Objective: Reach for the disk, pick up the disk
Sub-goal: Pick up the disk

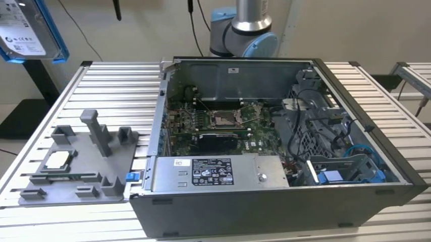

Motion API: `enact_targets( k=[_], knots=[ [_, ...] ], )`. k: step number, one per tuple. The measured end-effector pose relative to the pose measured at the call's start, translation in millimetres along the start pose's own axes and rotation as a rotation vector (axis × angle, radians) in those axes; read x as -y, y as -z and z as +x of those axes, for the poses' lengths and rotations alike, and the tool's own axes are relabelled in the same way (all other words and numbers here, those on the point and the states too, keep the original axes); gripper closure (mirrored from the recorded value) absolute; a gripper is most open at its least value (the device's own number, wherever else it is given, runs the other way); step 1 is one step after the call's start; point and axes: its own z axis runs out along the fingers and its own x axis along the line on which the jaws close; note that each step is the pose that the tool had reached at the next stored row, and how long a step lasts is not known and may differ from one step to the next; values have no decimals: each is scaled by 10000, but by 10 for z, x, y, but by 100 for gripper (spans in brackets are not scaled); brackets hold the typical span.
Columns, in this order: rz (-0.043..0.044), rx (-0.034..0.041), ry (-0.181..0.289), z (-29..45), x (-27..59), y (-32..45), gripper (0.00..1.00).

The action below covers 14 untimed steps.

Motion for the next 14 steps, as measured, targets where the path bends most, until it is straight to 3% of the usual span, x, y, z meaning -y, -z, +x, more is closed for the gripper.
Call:
enact_targets(
  k=[4, 14],
  knots=[
    [6, 0, 1, 0, 12, 2, 100],
    [6, 0, 1, -7, 451, -5, 100]
  ],
)
